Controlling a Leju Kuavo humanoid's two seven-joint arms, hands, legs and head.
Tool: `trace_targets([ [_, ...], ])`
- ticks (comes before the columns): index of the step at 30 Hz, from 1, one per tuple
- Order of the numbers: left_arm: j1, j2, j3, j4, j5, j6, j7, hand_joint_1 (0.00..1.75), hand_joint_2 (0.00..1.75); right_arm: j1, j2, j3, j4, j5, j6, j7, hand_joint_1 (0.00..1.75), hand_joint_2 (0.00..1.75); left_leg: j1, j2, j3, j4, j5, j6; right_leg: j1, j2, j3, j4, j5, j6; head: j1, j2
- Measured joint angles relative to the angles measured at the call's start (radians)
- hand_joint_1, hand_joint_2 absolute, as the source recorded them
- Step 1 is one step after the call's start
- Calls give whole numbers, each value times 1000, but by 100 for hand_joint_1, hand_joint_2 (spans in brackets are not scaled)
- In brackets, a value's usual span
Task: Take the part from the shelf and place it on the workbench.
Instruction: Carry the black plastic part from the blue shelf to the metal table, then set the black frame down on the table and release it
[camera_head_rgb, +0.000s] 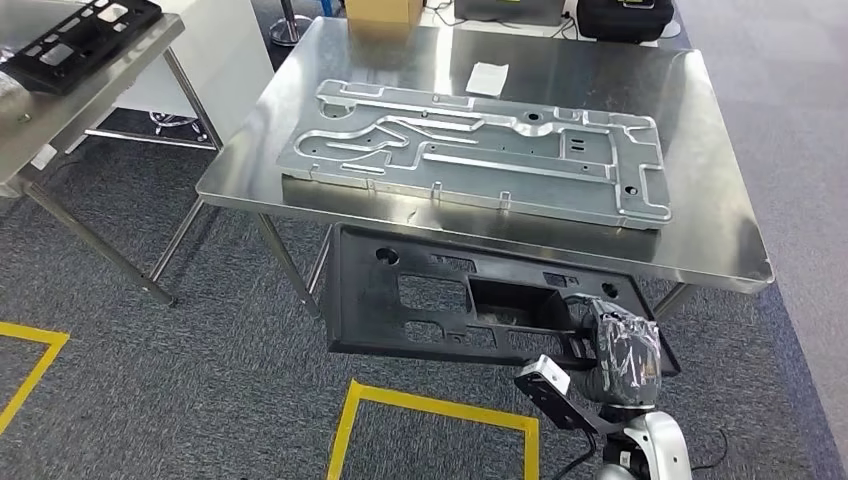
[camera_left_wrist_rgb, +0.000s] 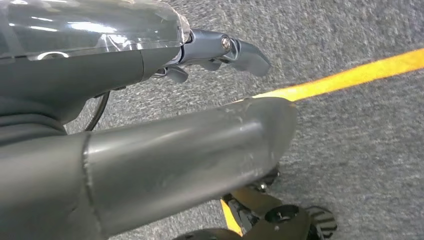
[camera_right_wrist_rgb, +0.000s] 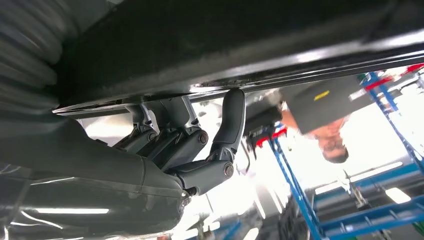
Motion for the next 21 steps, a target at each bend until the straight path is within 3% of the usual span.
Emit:
trace_targets([
  [2,-4,0,-3,0,-1,-1,0,0,0,-19,-1,12,0,69,16,8,175,175,2,2,-61,103,-22,-6,1,1,18,-3,-13,-13,-6,0],
  [4,-5,1,-8,0,-3,-4,0,0,0,-48,-3,38,4,154,46,35,175,175,2,2,-146,210,-80,-9,4,3,33,-3,-29,-19,-9,0],
  [6,-3,1,-13,0,-5,-8,-1,0,0,-88,-10,72,16,226,84,70,175,175,1,2,-195,227,-106,-4,8,6,55,-3,-47,-20,-10,0],
  [7,-3,2,-14,0,-5,-10,-1,0,0,-109,-14,89,24,246,101,82,175,175,0,2,-197,188,-82,1,9,7,68,-3,-57,-19,-11,0],
  [9,-1,3,-16,0,-5,-11,0,0,0,-152,-24,119,43,269,127,96,175,175,-7,4,-184,65,30,17,13,7,94,-2,-78,-14,-10,0],
  [11,0,5,-16,0,-5,-12,1,0,0,-189,-32,145,62,287,149,100,175,175,-15,6,-173,-14,107,29,14,7,106,-5,-93,-6,-11,0],
  [13,-1,6,-17,1,-5,-14,2,0,0,-217,-42,171,79,319,173,104,175,175,-18,5,-163,-32,110,36,16,8,112,-2,-92,7,-12,0],
  [15,-2,6,-17,1,-5,-14,2,0,0,-245,-56,195,96,354,190,107,175,175,-14,1,-141,-47,109,47,15,6,102,34,-85,18,-12,0],
  [17,-3,6,-17,1,-7,-15,2,0,0,-274,-70,216,113,376,199,111,175,175,-12,0,-119,-57,101,56,12,5,48,124,-98,25,-9,0],
  [19,-3,6,-18,1,-10,-17,2,0,0,-299,-80,235,128,389,208,113,175,175,-12,-1,-103,-59,86,60,11,5,-35,229,-144,30,-8,0],
  [21,-2,6,-19,1,-13,-19,2,0,0,-318,-88,253,141,398,220,115,175,175,-12,-4,-80,-59,67,60,10,5,-88,257,-170,33,-8,0],
])
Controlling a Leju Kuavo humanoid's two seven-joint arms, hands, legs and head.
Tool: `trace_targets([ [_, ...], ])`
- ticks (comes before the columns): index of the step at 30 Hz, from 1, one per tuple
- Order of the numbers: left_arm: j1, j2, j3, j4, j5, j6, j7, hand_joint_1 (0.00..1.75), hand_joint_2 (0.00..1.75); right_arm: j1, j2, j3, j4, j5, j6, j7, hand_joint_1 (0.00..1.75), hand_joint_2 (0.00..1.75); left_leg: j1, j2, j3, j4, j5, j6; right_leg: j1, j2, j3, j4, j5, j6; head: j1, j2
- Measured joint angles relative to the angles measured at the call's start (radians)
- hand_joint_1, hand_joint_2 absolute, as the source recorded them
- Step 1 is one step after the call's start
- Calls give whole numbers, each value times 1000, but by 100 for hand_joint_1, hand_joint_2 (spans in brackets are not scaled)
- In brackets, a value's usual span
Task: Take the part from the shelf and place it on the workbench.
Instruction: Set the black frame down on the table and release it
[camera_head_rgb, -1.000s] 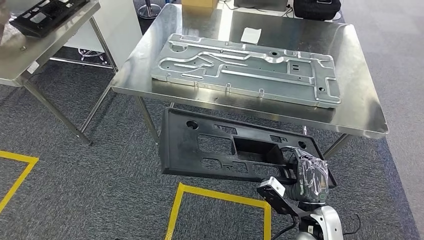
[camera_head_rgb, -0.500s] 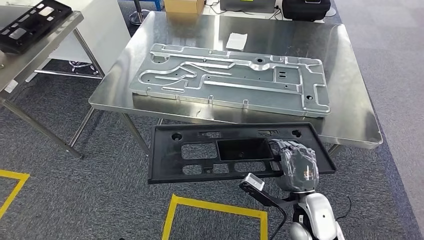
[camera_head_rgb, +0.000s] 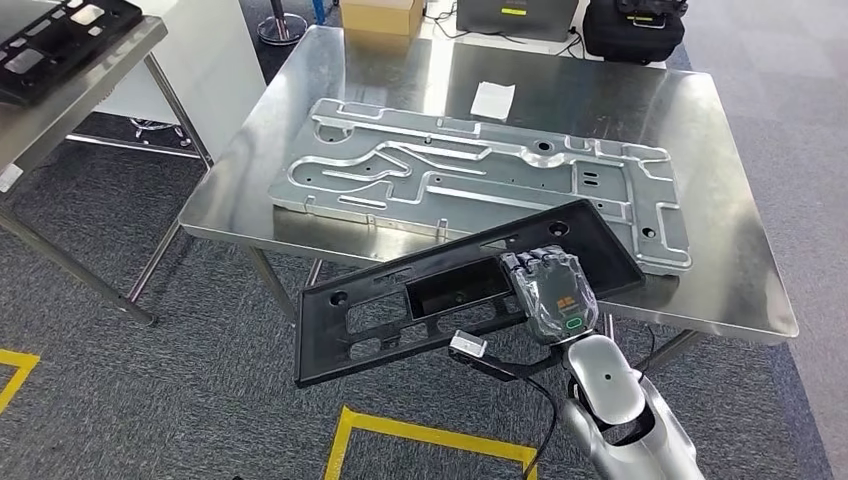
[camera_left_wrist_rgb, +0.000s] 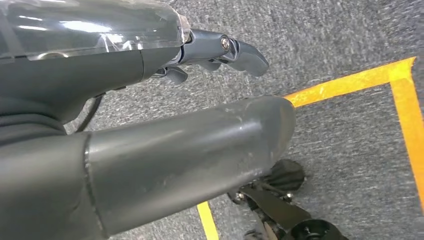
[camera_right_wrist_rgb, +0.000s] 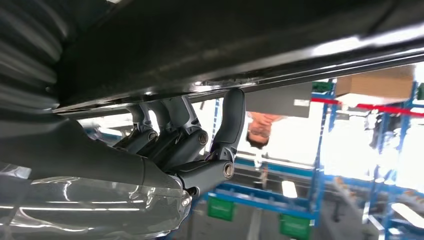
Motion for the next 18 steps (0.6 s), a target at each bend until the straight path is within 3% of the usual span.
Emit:
trace_targets([
  [1,0,0,0,0,0,-1,0,0,0,-8,-4,7,5,3,5,1,175,175,0,-2,14,0,-11,-1,0,0,-4,-30,17,-1,0,0],
  [2,1,0,-1,0,-1,-2,0,0,0,-17,-7,13,10,4,9,2,175,175,-1,-4,29,0,-22,-3,1,0,4,-84,60,-5,1,0],
  [4,1,-2,-3,2,-1,-5,0,0,0,-33,-14,20,19,5,13,6,175,175,-2,-6,50,0,-45,-11,7,-1,24,-206,171,-19,1,0],
  [5,0,-3,-3,3,-2,-6,0,0,0,-39,-16,23,23,4,14,8,175,175,-3,-7,55,-3,-55,-16,12,-2,30,-245,209,-26,2,0],
  [6,0,-4,-3,4,-2,-6,0,0,0,-43,-18,27,26,4,15,10,175,175,-4,-8,62,-2,-60,-22,14,-2,32,-266,225,-33,2,0],
  [9,-2,-3,-4,4,-2,-6,0,0,0,-50,-21,34,31,2,14,13,175,175,-5,-6,61,36,-50,-38,10,-2,62,-283,209,-51,0,0],
  [11,-3,-3,-4,5,-2,-7,0,0,0,-55,-22,36,33,2,14,15,175,175,-1,-1,6,134,-51,-46,6,-3,91,-289,193,-61,-2,0],
  [13,-3,-3,-4,5,-1,-7,0,0,0,-59,-23,37,36,2,14,15,175,175,2,2,-73,244,-100,-55,6,-2,117,-290,171,-65,-4,0],
  [14,-1,-2,-4,5,-1,-7,1,0,0,-58,-23,38,38,2,14,16,175,175,4,3,-106,274,-133,-59,6,-1,131,-290,158,-64,-5,0],
  [15,0,-1,-4,5,0,-7,1,0,0,-57,-23,39,40,1,13,17,175,175,6,4,-127,276,-154,-63,5,0,148,-290,145,-63,-5,0],
  [16,1,0,-4,5,0,-6,3,0,0,-56,-23,39,43,0,12,18,175,175,8,5,-135,251,-152,-65,4,1,166,-290,131,-60,-5,0],
  [17,1,0,-4,5,0,-6,4,0,0,-54,-23,40,45,0,8,21,175,175,9,6,-132,202,-122,-67,3,1,184,-290,117,-57,-6,0],
  [18,2,1,-4,5,0,-5,5,0,0,-53,-23,41,46,0,2,24,175,175,11,7,-124,138,-62,-67,2,1,200,-290,103,-53,-6,0],
])
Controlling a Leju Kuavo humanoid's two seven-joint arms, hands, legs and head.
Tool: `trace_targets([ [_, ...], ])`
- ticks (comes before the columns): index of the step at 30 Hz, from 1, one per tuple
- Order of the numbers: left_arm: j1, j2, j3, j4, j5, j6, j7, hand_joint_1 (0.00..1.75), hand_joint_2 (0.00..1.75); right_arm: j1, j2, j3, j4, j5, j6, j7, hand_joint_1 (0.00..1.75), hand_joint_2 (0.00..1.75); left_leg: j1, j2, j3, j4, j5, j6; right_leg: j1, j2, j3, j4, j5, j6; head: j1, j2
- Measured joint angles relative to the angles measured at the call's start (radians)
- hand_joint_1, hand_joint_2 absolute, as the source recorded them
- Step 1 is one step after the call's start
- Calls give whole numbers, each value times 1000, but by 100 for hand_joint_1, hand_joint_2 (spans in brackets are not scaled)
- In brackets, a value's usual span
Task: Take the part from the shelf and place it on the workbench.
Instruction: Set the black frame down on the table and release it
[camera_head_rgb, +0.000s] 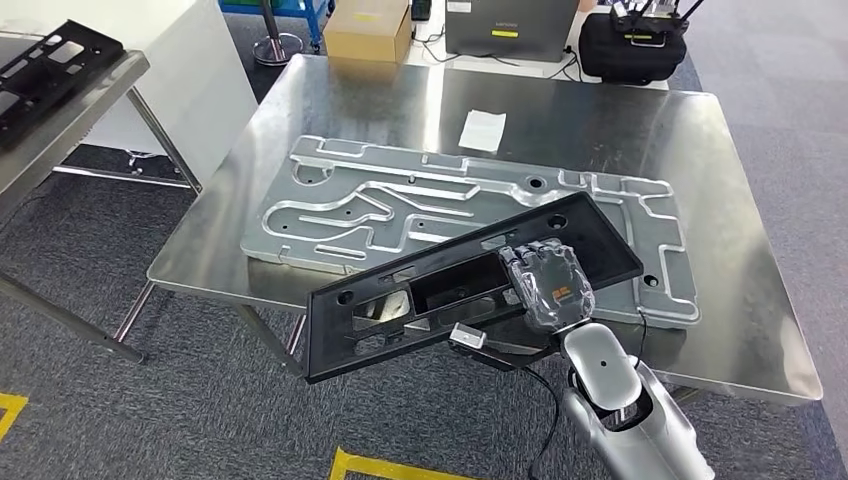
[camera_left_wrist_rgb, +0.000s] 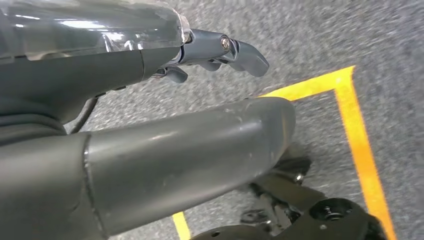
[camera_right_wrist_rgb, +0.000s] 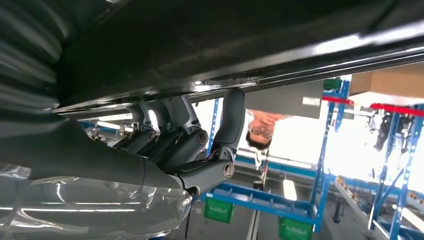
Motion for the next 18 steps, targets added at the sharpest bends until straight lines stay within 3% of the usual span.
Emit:
trace_targets([
  [2,2,0,0,0,0,1,2,0,0,2,0,-1,2,4,-22,8,175,175,-3,4,14,-95,104,10,1,2,24,3,-26,12,-1,0],
  [3,3,1,0,0,1,2,2,0,0,4,0,-4,2,7,-34,12,175,175,-5,5,17,-115,131,19,2,2,31,3,-34,20,-1,0],
  [5,1,1,0,1,2,4,2,0,0,6,0,-14,-3,14,-53,17,175,175,-7,5,27,-120,130,37,3,2,36,9,-38,34,-2,0],
  [7,0,1,0,1,5,6,2,0,0,9,-2,-28,-10,19,-65,21,175,175,-5,3,44,-129,124,51,0,0,12,61,-30,44,0,0],
  [9,-1,1,0,1,9,7,1,0,0,14,-4,-45,-15,21,-78,26,175,175,-5,2,64,-136,111,61,-2,-1,-63,175,-47,50,3,0],
  [11,-1,1,0,1,11,7,1,0,0,24,-7,-60,-17,21,-86,29,175,175,-7,0,85,-138,92,66,-2,-1,-148,274,-102,55,4,0],
  [12,-1,1,0,1,11,7,1,0,0,31,-9,-66,-18,21,-87,29,175,175,-9,-2,98,-138,81,67,-2,-1,-175,289,-123,55,4,0],
  [13,0,1,0,1,12,7,1,0,0,38,-11,-70,-18,20,-89,29,175,175,-11,-4,113,-138,70,68,-2,-1,-188,277,-125,53,4,0],
  [14,1,1,0,1,12,7,1,0,0,43,-12,-75,-18,19,-91,29,175,175,-13,-6,130,-138,58,68,0,-1,-188,237,-100,47,4,0],
  [16,2,-2,0,2,12,7,1,0,0,51,-13,-88,-17,13,-96,28,175,175,-18,-7,159,-137,33,65,10,-1,-171,114,18,24,3,0],
  [18,1,-4,0,5,12,7,1,0,0,57,-14,-99,-15,6,-103,26,175,175,-20,-9,174,-140,14,56,21,-1,-158,31,106,4,1,0],
])
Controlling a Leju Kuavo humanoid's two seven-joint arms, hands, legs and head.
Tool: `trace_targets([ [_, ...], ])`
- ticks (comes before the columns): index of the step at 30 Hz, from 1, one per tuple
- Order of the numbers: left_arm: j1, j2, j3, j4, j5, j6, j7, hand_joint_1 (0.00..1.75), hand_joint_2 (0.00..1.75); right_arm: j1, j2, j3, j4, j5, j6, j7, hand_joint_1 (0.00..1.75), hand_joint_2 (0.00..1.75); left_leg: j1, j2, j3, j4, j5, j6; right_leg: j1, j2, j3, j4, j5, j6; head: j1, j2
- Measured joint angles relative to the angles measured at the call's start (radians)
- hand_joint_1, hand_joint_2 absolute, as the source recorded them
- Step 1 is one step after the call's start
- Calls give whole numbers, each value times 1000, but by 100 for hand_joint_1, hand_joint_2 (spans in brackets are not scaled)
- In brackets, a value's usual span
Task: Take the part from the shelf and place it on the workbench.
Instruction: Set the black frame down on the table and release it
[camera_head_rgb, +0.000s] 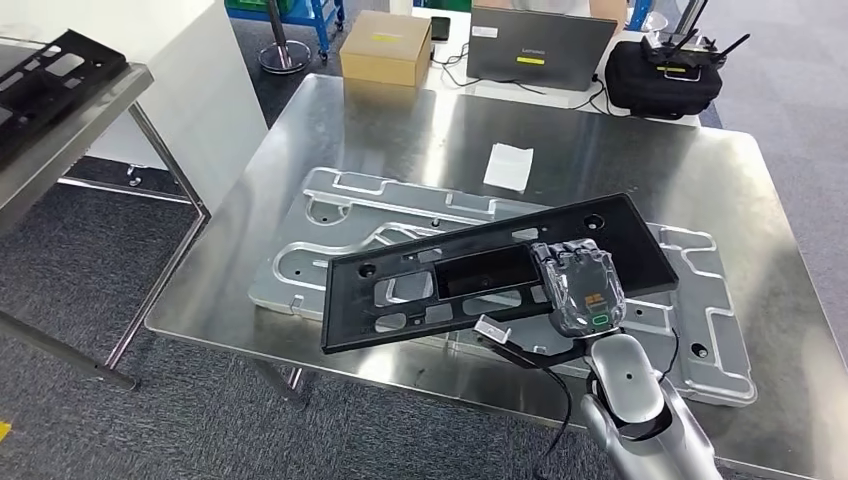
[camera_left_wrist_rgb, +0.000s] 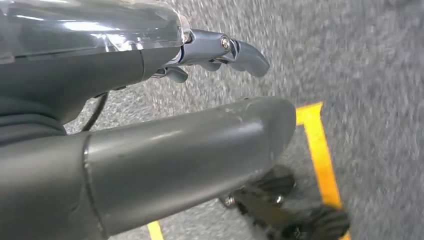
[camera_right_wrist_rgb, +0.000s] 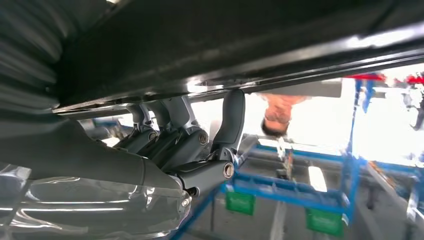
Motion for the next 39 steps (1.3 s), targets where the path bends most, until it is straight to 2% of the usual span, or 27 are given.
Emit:
trace_targets([
  [1,-1,-1,0,1,0,1,-1,0,0,3,0,-4,1,-3,-3,-2,175,175,0,0,6,1,-3,-6,3,0,2,-12,11,-4,-1,0],
  [3,-3,1,0,1,0,5,-5,0,0,8,0,-11,1,-5,-6,-6,175,175,-1,0,11,10,-2,-16,-1,-1,21,-24,8,-10,0,0],
  [4,-4,1,0,1,0,7,-7,0,0,10,0,-14,1,-5,-6,-7,175,175,-1,2,4,35,-3,-21,-4,-1,34,-31,4,-15,-1,0],
  [6,-5,1,0,1,0,8,-8,0,0,14,2,-19,1,-7,-8,-6,175,175,2,5,-48,133,-25,-31,-11,-2,56,-41,-5,-21,-2,0],
  [8,-5,3,0,1,1,8,-8,0,0,20,5,-20,2,-10,-9,-6,175,175,9,6,-125,243,-79,-43,-14,-2,69,-42,-18,-23,-4,0],
  [9,-4,4,0,1,1,8,-7,0,0,25,5,-20,3,-11,-10,-7,175,175,11,6,-152,268,-96,-47,-15,-1,76,-41,-26,-21,-4,0],
  [10,-4,4,0,1,2,8,-7,0,0,31,6,-21,4,-12,-10,-7,175,175,14,7,-165,262,-91,-51,-16,0,83,-39,-33,-19,-4,0],
  [11,-4,5,0,1,2,8,-7,0,0,37,7,-23,6,-13,-11,-7,175,175,16,7,-161,222,-58,-53,-17,0,90,-36,-41,-16,-4,0],
  [13,-3,5,0,1,2,8,-7,0,0,47,8,-31,7,-17,-15,-6,175,175,18,7,-127,94,39,-54,-18,0,103,-30,-56,-7,-4,0],
  [14,-3,6,0,1,2,7,-8,0,0,50,9,-35,9,-19,-18,-5,175,175,17,8,-113,45,64,-50,-18,1,105,-27,-61,-3,-4,0],
  [15,-3,6,0,1,2,7,-8,0,0,53,10,-40,10,-21,-21,-4,175,175,16,7,-107,18,78,-43,-16,1,103,-25,-64,3,-4,0],
  [19,-1,7,0,1,2,6,-9,0,0,68,11,-60,15,-27,-29,-2,175,175,15,6,-101,6,87,-13,-17,1,98,-11,-82,26,-3,0],
  [21,-3,7,0,1,2,6,-10,0,0,73,12,-71,17,-31,-32,-2,175,175,17,7,-97,0,89,-2,-20,0,64,66,-130,35,-1,0],
  [23,-4,7,0,1,1,5,-9,0,0,81,13,-81,23,-36,-37,-2,175,175,15,7,-97,0,86,3,-22,0,-4,200,-189,41,0,0],
  [24,-4,7,0,1,1,5,-9,0,0,88,14,-85,26,-37,-39,-2,175,175,14,7,-97,1,85,5,-23,0,-31,246,-199,43,0,0],
  [25,-3,7,0,1,1,5,-9,0,0,94,14,-89,31,-38,-39,-2,175,175,14,6,-96,3,83,5,-24,0,-42,261,-191,43,1,0],
  [26,-3,7,0,1,1,5,-9,0,0,99,14,-92,34,-39,-40,-2,175,175,13,5,-95,5,80,5,-25,0,-33,232,-164,41,1,0],
  [28,-3,7,0,1,1,5,-8,0,0,102,15,-97,39,-39,-40,-2,175,175,13,4,-91,8,74,1,-23,-1,25,102,-92,32,1,0],
  [29,-3,7,0,1,1,5,-8,0,0,102,15,-99,40,-40,-42,-2,175,175,11,4,-90,10,72,-2,-21,-1,52,42,-69,27,1,0],
  [30,-4,7,0,1,2,5,-8,0,0,102,16,-102,41,-42,-43,-2,175,175,9,4,-90,11,70,-6,-18,-1,69,4,-59,23,1,0],
  [32,-4,7,0,1,3,4,-7,0,0,105,19,-109,43,-49,-47,-1,175,175,8,4,-90,10,68,-16,-13,-1,75,-14,-59,18,1,0],
  [34,-4,8,0,1,3,3,-6,0,0,111,22,-116,46,-55,-53,1,175,175,8,6,-90,17,59,-27,-19,-1,81,-22,-56,9,0,0],
  [35,-4,8,0,1,4,2,-6,0,0,113,23,-120,47,-56,-56,1,175,175,9,6,-97,38,44,-31,-22,-2,85,-27,-55,4,-1,0],
  [36,-4,9,0,1,5,2,-5,0,0,114,25,-122,48,-57,-59,1,175,175,9,7,-115,81,17,-35,-25,-3,89,-31,-54,-1,-2,0],
  [38,-3,11,0,1,6,2,-5,0,0,117,28,-126,51,-59,-63,1,175,175,12,8,-173,212,-48,-42,-23,-4,91,-31,-56,-6,-4,0],
  [39,-3,11,0,1,6,2,-5,0,0,120,30,-127,54,-60,-63,1,175,175,13,8,-199,267,-66,-45,-23,-4,91,-30,-56,-7,-4,0],
])
